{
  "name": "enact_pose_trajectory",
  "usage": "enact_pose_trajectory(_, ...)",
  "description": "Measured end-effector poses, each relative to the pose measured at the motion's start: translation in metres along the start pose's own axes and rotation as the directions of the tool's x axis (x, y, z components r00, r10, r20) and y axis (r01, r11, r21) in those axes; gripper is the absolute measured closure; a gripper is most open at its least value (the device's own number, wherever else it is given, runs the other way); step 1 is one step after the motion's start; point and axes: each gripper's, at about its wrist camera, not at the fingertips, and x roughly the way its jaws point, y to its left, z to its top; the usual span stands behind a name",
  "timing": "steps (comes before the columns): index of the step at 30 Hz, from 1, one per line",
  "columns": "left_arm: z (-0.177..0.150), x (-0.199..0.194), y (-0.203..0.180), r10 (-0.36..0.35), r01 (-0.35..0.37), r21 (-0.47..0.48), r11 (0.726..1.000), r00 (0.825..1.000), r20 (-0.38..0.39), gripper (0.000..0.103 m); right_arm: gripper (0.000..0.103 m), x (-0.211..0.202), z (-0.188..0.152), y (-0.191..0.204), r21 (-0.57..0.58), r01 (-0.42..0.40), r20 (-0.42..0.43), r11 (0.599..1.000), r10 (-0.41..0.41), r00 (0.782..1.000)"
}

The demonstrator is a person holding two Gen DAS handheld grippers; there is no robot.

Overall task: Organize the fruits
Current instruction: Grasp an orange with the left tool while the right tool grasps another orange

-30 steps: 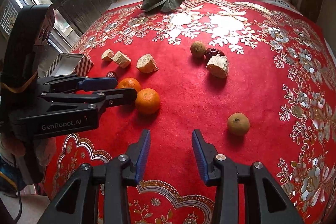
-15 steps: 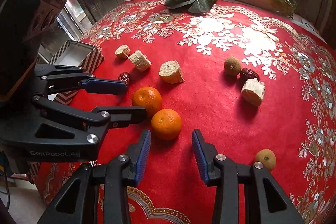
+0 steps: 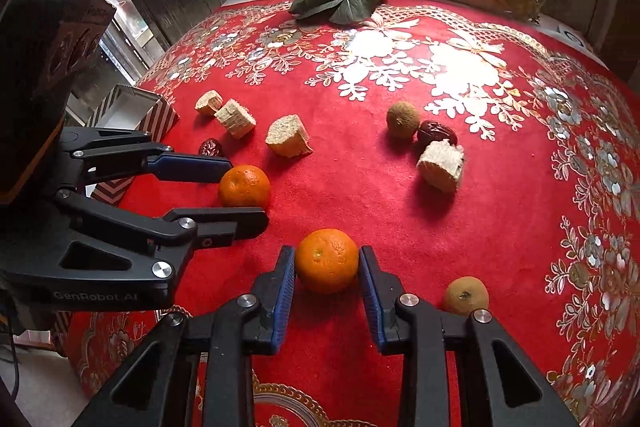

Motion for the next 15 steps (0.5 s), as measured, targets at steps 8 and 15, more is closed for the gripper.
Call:
enact_pose_trajectory(8,-0.003,0.007,0.001,0.026,-0.026,-0.02,0.999,1.0,0.001,0.071,0.073,-0.01,-0.005,-0.005,0.029,0.002,0.015,1.0,-0.002,1.0)
enact_pose_trajectory(15,-0.011,-0.021,0.013,0.071,-0.066,-0.083,0.994,0.996,0.055,0.071,0.073,-0.018,0.001,0.014,0.003,-0.022,0.033,1.0,0.022,0.999)
